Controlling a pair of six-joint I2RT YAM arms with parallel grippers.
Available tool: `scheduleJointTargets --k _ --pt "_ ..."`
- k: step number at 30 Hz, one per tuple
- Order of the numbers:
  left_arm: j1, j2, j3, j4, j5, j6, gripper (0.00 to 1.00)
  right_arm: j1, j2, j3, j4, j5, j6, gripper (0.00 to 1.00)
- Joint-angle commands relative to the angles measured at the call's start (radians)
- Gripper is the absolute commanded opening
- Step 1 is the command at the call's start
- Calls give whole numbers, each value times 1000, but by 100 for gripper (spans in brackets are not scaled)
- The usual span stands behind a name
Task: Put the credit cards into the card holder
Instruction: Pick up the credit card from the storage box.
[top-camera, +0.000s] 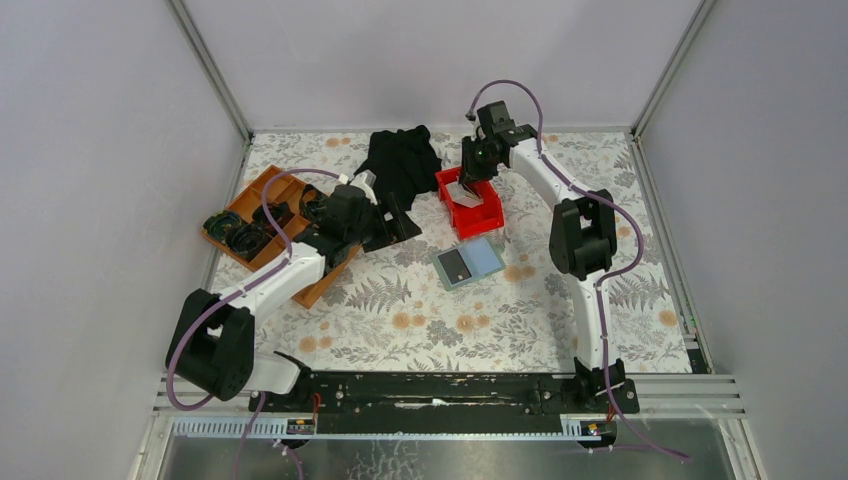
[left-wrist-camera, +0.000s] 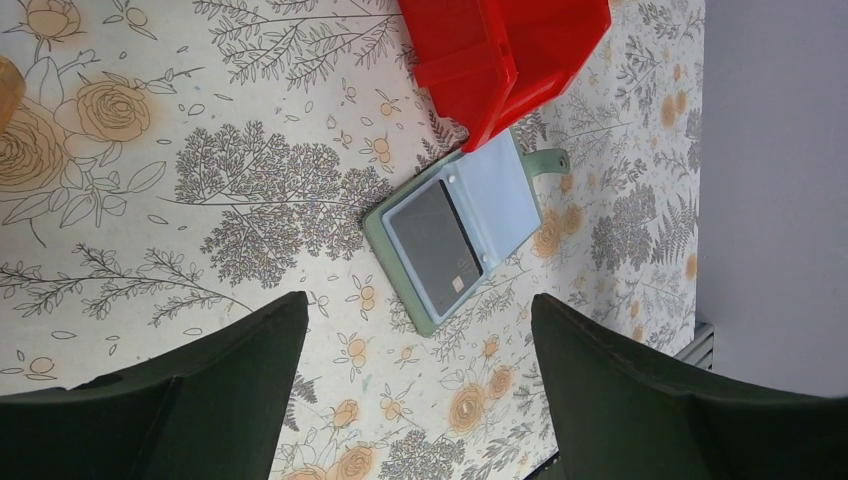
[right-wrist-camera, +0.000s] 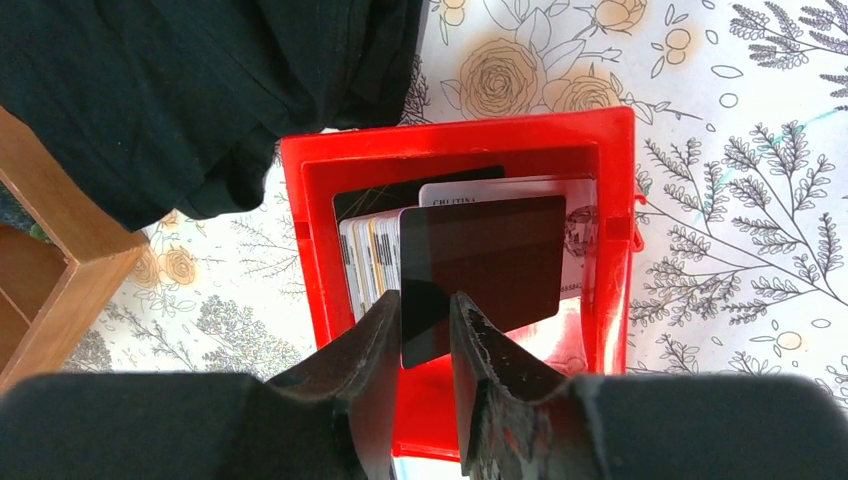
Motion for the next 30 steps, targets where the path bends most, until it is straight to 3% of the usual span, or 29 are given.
scheduleJointTargets --k 1,6,16,24,30 --pt "-9 2 21 37 5 -5 89 6 -69 49 -45 56 -21 30" --pt "-13 3 24 40 5 -6 89 5 -86 34 -60 169 -57 24" --pt "-25 7 35 37 0 -5 89 26 -131 -23 -36 349 -128 0" --pt "-26 16 90 6 -28 49 100 32 -269 -113 4 330 -129 0" --pt "-27 25 132 34 6 104 100 31 -419 -183 -33 172 -104 0"
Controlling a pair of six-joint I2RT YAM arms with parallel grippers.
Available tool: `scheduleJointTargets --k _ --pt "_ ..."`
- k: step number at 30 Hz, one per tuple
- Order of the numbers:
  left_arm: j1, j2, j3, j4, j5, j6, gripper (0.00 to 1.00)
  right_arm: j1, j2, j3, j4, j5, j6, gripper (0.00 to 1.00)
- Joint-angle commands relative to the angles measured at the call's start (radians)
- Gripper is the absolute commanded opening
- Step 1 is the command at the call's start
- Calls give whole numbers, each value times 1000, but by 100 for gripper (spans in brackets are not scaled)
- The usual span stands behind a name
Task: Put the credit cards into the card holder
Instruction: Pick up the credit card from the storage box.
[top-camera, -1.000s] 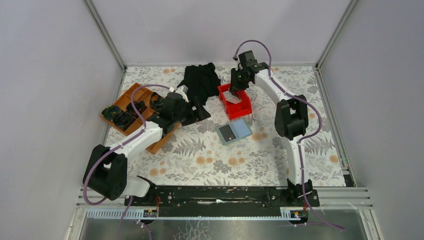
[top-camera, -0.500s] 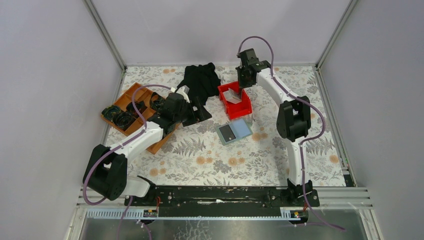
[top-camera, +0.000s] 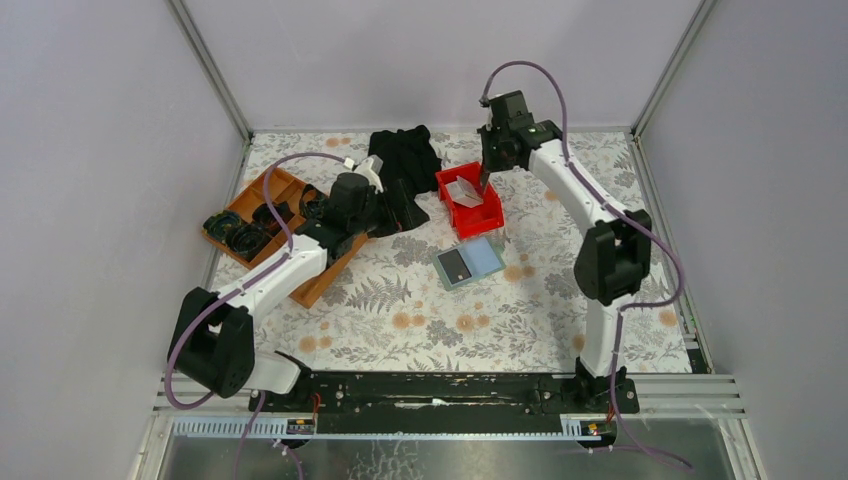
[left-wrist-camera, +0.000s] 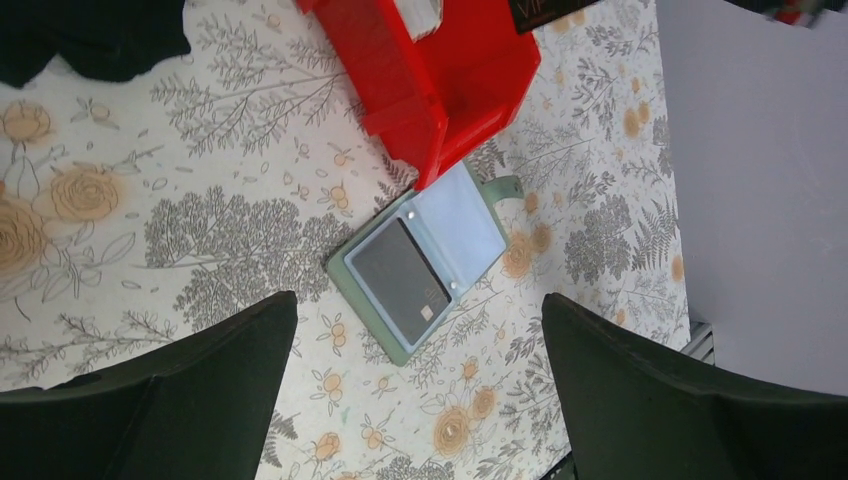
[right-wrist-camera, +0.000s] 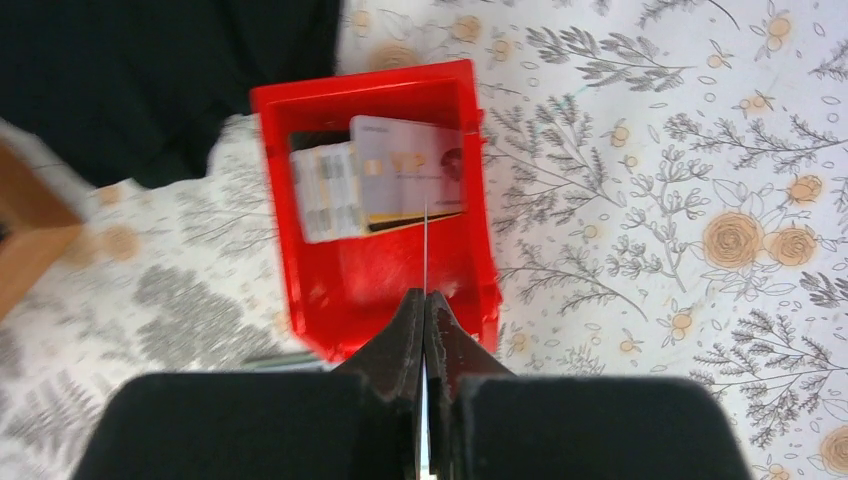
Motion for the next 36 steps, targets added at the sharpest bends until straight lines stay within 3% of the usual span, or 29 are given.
scheduleJointTargets --k 1,13,20,36 --pt "-3 12 48 46 28 69 100 8 -179 -43 -18 -142 14 0" --pt "-4 -13 63 108 205 187 100 9 -462 -322 -94 -585 51 0" --pt "-8 5 79 126 386 196 86 8 -513 -451 -69 -801 69 0" --pt "-23 74 49 221 644 132 82 8 -488 -562 82 -1019 147 0"
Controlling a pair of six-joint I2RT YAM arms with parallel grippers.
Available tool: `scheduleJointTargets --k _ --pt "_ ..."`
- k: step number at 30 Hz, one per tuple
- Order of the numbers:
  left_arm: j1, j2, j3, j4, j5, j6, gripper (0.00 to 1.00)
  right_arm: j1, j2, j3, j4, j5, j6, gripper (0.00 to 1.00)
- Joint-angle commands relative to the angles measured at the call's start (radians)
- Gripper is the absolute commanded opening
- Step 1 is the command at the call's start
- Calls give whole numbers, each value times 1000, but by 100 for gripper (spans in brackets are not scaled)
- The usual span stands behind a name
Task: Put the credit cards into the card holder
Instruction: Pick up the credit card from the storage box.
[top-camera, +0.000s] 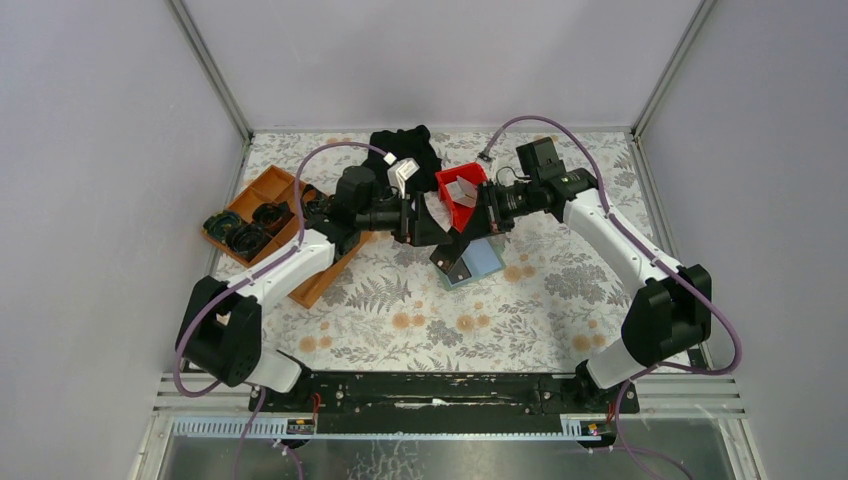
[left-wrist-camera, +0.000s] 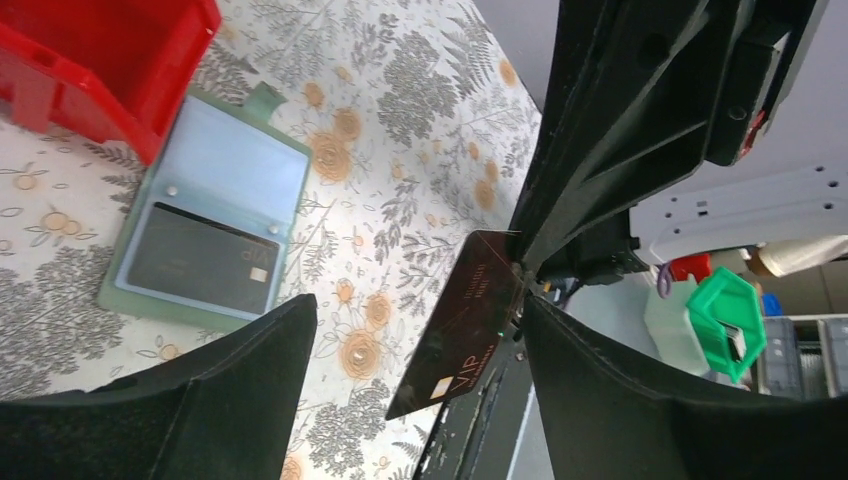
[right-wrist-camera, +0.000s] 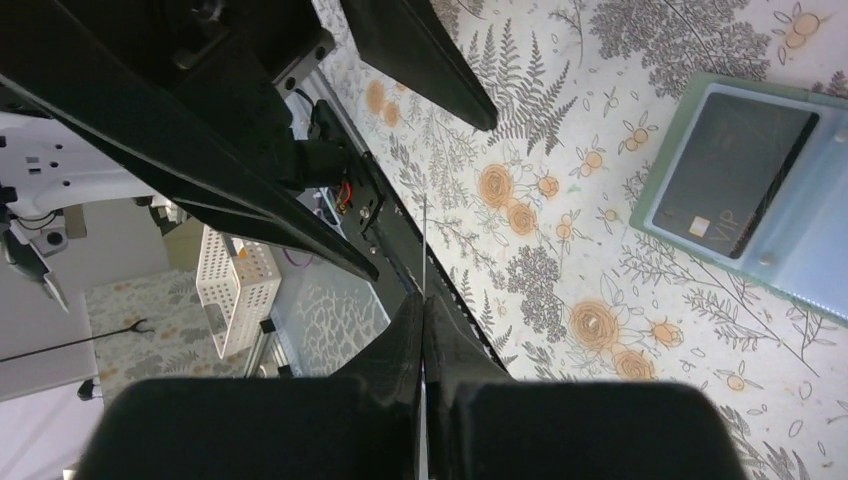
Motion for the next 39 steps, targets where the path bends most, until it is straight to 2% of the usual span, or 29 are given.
scheduleJointTargets --k 1,9,15,22,27,28,29,30,33,36,39 --pt "-7 17 -3 98 106 -30 80 5 -5 0 75 -100 38 0" --pt "-7 38 -12 118 160 -45 52 6 25 11 95 -129 42 0" --pt "-7 45 -27 122 194 -58 46 -2 47 8 112 -154 37 0" --pt "-6 30 -49 108 205 -55 30 -28 64 0 118 -177 29 0" --pt "-3 22 -59 90 199 -46 27 -41 63 -22 127 -188 23 0" --pt "-2 22 -61 91 199 -46 23 -41 63 -25 129 -189 23 0" --pt "-3 23 -64 91 197 -45 10 -42 64 -27 131 -192 23 0" --pt "-3 23 -67 90 192 -48 1 -41 66 -29 132 -195 23 0" --pt "-2 26 -90 120 177 -69 0 -45 69 -27 132 -186 25 2" --pt "-1 25 -136 166 131 -106 0 -44 64 -14 117 -133 23 17" --pt "-1 23 -196 240 65 -164 0 -44 61 -8 107 -103 19 21"
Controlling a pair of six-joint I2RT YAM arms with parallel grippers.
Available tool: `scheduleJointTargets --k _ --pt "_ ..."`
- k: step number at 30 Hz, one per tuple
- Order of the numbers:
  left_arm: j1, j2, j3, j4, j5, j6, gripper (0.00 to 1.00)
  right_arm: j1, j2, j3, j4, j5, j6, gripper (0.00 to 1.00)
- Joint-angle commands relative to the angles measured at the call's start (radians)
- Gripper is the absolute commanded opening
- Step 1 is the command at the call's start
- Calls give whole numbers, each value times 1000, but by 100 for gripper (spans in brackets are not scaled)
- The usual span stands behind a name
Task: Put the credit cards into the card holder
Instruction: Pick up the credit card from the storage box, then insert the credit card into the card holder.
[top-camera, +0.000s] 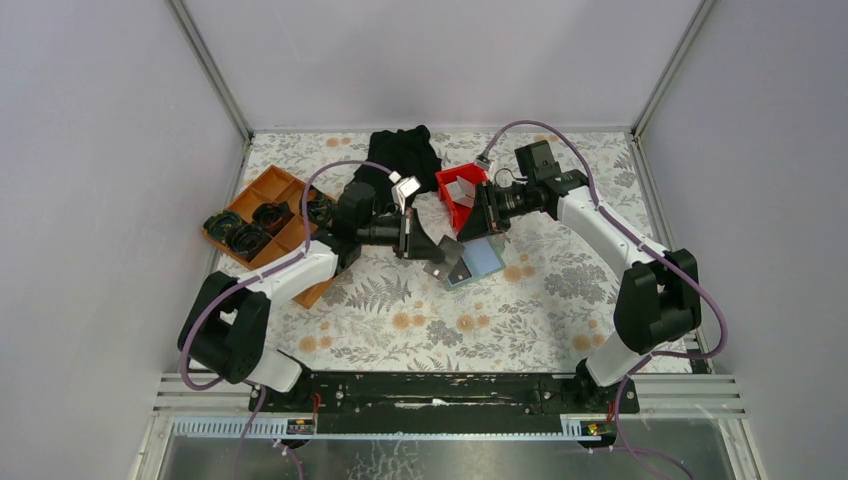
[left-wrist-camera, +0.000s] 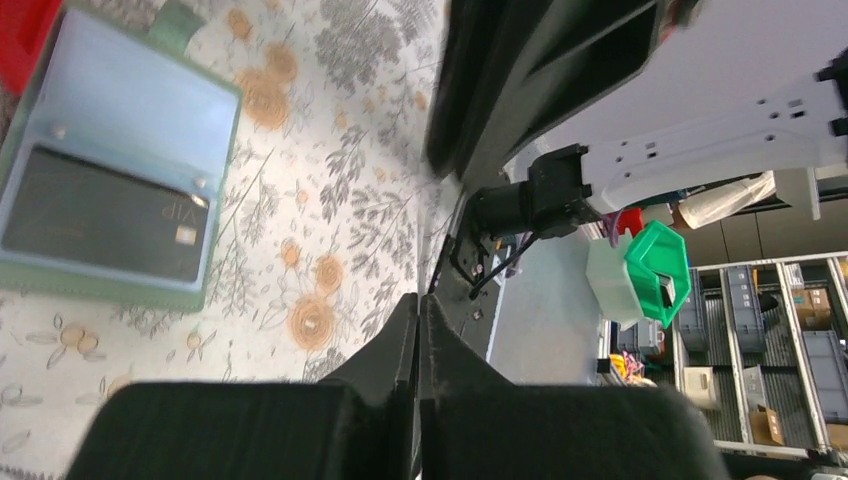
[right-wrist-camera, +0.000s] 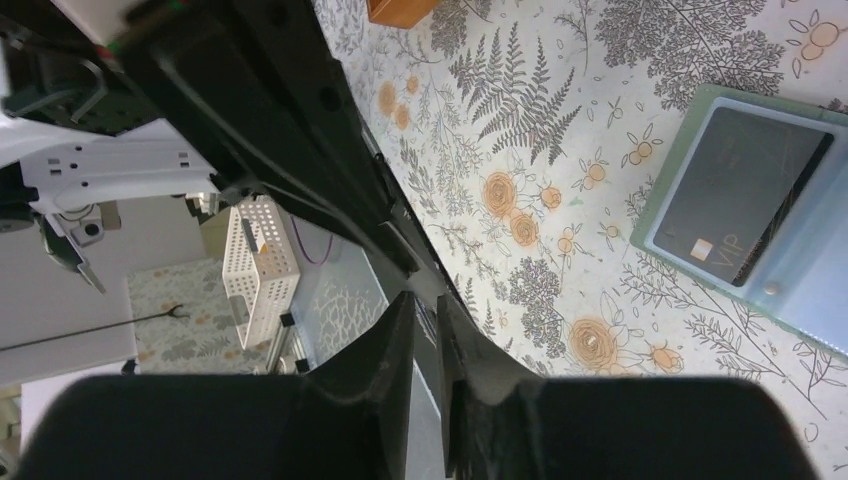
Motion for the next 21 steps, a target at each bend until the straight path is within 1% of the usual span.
scheduleJointTargets --k 1,4,6,8,9,13,16,21 --pt "-2 -5 -100 96 -115 -89 0 -14 -10 31 0 23 0 22" --pt "-7 -2 -142 152 -170 -135 0 -14 -6 29 -10 57 -9 28" --pt "-21 1 -151 137 -262 -146 0 -15 -11 24 -9 95 -7 31" --pt "-42 5 -153 109 -354 -157 0 -15 -20 20 -8 165 -3 32" --pt "-55 6 -156 94 -408 -172 0 -16 -27 16 -5 212 0 32" --pt "-120 21 -162 107 -594 -263 0 -15 -68 -25 3 483 30 32" --pt "-184 55 -134 106 -699 -315 0 -16 -80 -68 -9 659 53 25" --pt "-268 116 -75 75 -850 -378 0 -12 -44 -102 -36 792 71 2"
